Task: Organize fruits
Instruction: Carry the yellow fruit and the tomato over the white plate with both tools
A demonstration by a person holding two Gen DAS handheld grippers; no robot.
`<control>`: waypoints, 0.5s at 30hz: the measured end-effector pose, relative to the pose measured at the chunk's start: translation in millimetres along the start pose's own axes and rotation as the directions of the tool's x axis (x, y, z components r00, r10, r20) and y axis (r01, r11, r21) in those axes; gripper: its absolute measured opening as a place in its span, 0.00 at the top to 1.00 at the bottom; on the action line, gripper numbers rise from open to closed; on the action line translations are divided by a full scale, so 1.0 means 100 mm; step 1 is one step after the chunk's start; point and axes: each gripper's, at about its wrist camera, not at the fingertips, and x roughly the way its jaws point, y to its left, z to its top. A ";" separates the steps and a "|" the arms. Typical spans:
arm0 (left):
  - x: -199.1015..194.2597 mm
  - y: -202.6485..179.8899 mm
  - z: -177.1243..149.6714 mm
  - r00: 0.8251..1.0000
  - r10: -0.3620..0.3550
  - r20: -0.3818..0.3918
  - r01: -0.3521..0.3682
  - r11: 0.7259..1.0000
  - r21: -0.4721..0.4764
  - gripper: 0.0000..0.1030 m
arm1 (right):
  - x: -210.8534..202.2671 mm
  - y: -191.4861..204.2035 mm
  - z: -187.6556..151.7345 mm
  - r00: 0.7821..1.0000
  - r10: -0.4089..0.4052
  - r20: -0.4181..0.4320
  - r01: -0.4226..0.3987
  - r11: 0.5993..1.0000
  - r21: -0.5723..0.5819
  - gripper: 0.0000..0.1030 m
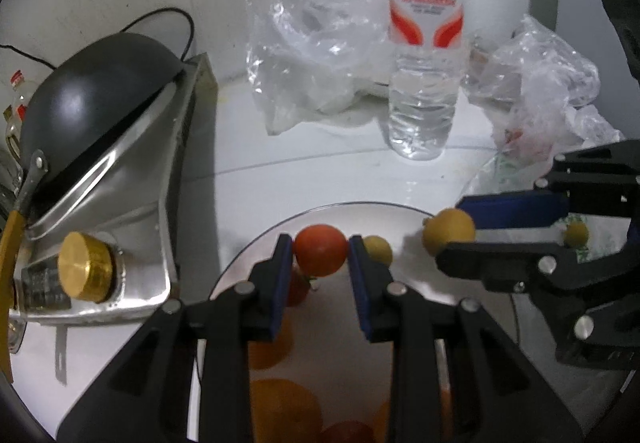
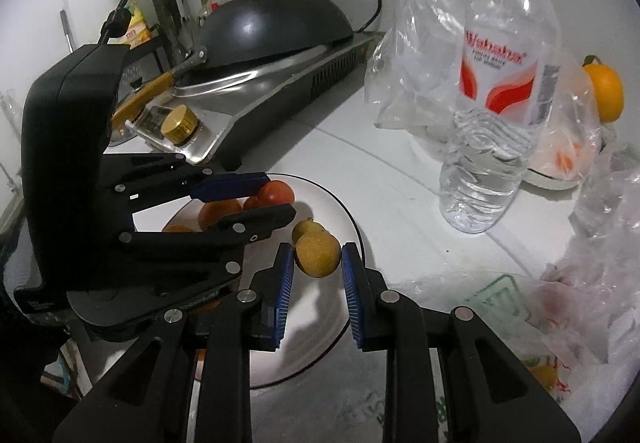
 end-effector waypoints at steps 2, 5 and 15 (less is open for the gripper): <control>0.06 0.00 0.01 1.000 0.000 -0.013 0.000 1.000 0.003 0.71 | 0.05 -0.02 0.00 1.000 0.006 -0.009 -0.006 1.000 0.002 0.74; 0.10 0.00 0.00 1.000 -0.003 -0.021 0.003 1.000 0.000 0.71 | 0.14 0.00 0.01 1.000 0.008 -0.020 -0.008 1.000 -0.006 0.74; 0.10 0.01 -0.02 1.000 -0.011 -0.023 0.011 1.000 -0.006 0.70 | 0.26 0.00 0.00 0.999 -0.014 -0.042 0.014 1.000 -0.015 0.74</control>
